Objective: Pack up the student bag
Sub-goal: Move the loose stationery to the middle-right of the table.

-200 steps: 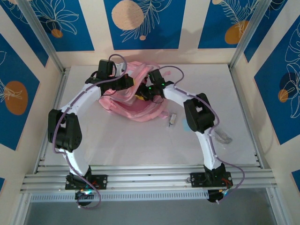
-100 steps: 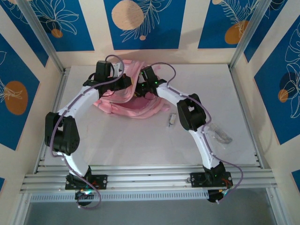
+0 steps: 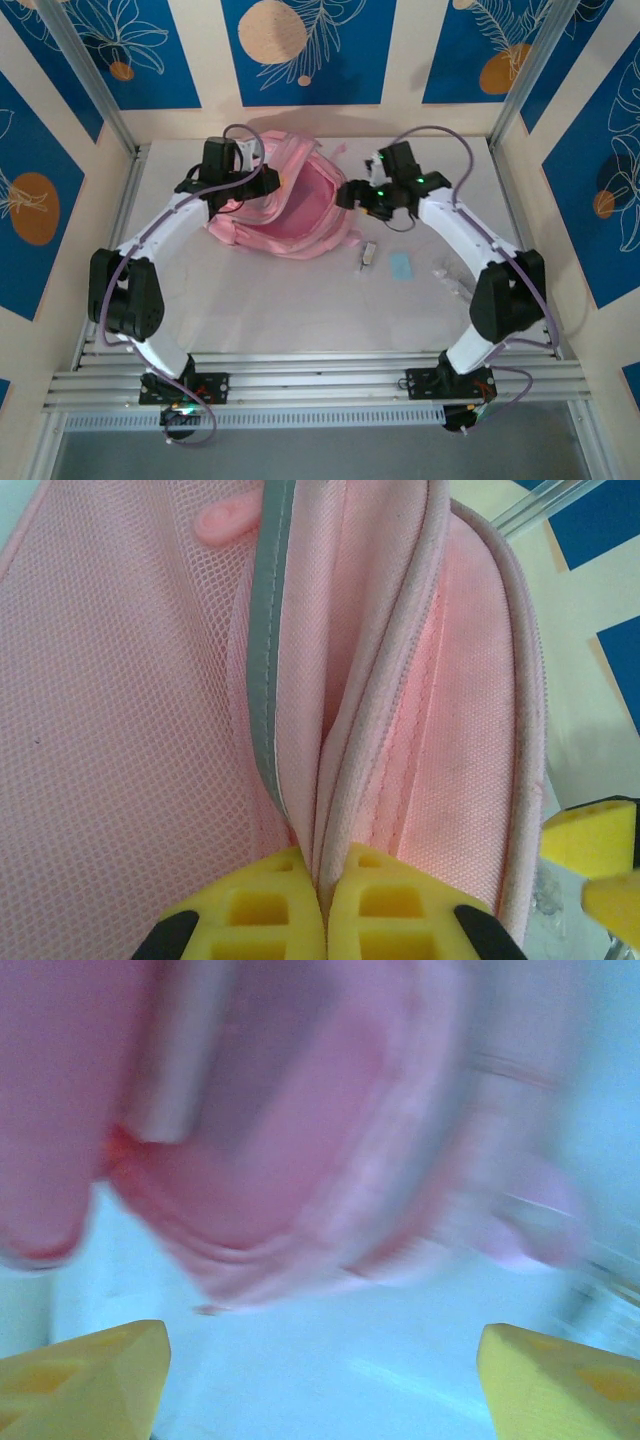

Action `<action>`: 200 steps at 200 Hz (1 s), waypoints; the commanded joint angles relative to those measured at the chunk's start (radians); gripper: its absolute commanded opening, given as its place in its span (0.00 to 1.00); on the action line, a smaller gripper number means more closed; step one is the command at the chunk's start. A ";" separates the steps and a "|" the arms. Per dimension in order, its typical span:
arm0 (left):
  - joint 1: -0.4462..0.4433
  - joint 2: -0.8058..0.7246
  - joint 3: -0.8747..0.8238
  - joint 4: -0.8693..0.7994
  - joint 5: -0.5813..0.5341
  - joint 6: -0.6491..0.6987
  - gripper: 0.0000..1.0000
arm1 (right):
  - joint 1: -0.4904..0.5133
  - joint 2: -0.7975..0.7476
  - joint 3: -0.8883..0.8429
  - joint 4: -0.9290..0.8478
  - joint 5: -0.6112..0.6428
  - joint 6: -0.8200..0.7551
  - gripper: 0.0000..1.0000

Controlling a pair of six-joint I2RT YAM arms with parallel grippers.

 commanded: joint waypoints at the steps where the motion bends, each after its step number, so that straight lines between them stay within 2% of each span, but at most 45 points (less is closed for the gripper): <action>1: -0.013 -0.070 -0.025 0.117 0.053 -0.022 0.00 | -0.088 -0.033 -0.114 -0.162 0.136 -0.062 0.83; 14: -0.011 -0.075 -0.035 0.118 0.056 -0.022 0.00 | -0.152 -0.054 -0.157 -0.190 0.229 -0.053 0.89; 60: -0.012 -0.089 -0.059 0.104 0.061 -0.008 0.00 | -0.359 -0.085 -0.298 -0.163 0.537 -0.026 1.00; 107: -0.012 -0.094 -0.073 0.100 0.066 -0.006 0.00 | -0.646 -0.071 -0.408 0.005 0.386 -0.001 0.99; 130: -0.011 -0.096 -0.080 0.106 0.070 -0.013 0.00 | -0.742 -0.031 -0.428 0.061 0.322 -0.020 0.99; 165: -0.012 -0.088 -0.085 0.118 0.078 -0.022 0.00 | -0.743 -0.017 -0.475 0.073 0.187 0.015 1.00; 200: -0.011 -0.085 -0.084 0.122 0.087 -0.022 0.00 | -0.599 -0.179 -0.597 0.020 0.174 0.088 1.00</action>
